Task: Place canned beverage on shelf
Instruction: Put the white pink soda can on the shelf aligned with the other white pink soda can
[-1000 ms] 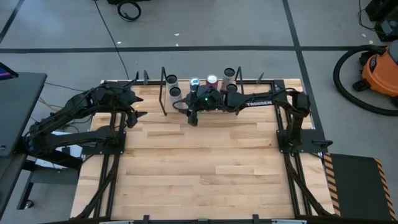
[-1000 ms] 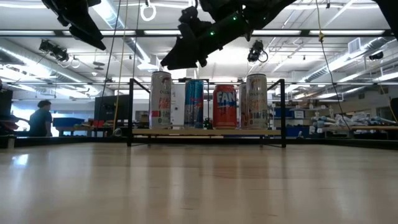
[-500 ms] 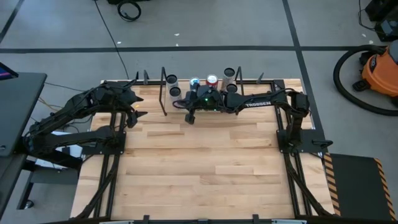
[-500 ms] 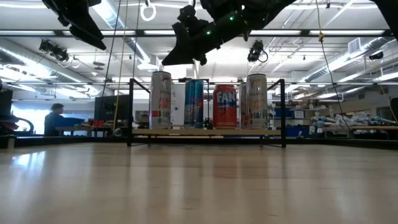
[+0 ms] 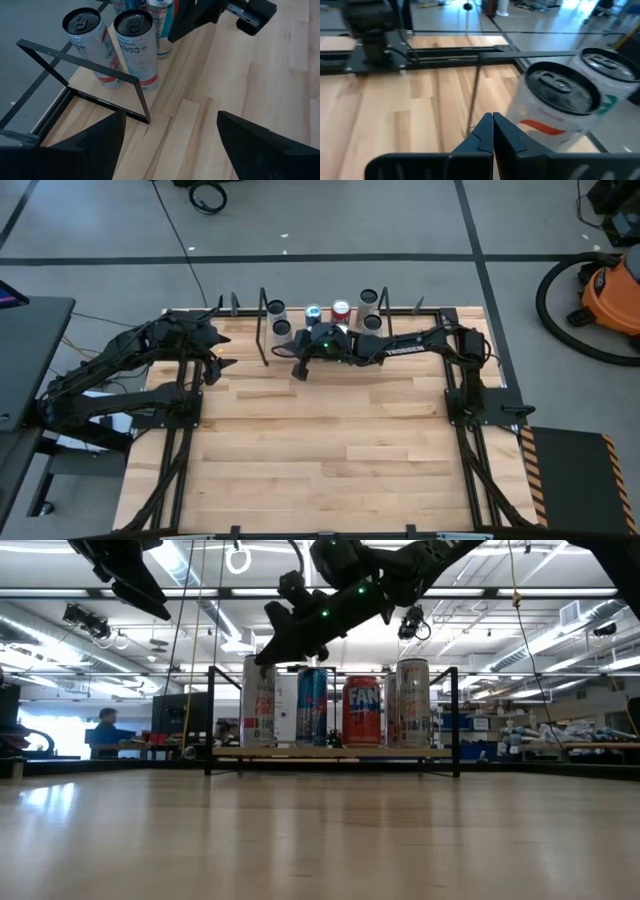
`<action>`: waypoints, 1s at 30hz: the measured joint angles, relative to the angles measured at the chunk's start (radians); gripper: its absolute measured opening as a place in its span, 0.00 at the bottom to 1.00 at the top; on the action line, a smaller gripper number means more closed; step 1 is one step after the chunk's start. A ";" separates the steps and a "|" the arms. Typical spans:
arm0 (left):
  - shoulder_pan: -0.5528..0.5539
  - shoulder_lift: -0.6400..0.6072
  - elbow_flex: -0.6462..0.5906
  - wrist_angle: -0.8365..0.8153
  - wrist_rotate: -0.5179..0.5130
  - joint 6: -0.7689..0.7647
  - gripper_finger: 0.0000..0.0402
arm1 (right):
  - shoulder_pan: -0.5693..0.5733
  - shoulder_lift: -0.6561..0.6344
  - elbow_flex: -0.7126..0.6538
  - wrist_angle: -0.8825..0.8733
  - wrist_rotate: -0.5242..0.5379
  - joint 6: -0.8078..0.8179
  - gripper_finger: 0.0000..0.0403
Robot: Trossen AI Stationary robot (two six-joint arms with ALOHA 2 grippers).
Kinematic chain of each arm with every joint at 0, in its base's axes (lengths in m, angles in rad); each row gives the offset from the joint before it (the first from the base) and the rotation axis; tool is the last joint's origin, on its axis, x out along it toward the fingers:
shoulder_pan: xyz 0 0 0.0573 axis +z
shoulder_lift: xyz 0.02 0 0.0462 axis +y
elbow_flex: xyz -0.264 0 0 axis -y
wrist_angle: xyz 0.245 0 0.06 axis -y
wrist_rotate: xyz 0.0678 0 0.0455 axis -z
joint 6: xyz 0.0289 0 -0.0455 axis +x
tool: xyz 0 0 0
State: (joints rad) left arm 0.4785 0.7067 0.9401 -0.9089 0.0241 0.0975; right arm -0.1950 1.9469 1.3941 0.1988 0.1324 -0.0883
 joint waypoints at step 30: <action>0.000 0.000 0.000 0.008 0.000 0.003 0.79 | -0.021 0.032 0.002 0.072 0.109 0.053 0.01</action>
State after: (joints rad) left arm 0.4781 0.7067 0.9401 -0.9009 0.0239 0.1009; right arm -0.2161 1.9789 1.3957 0.2713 0.2416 -0.0354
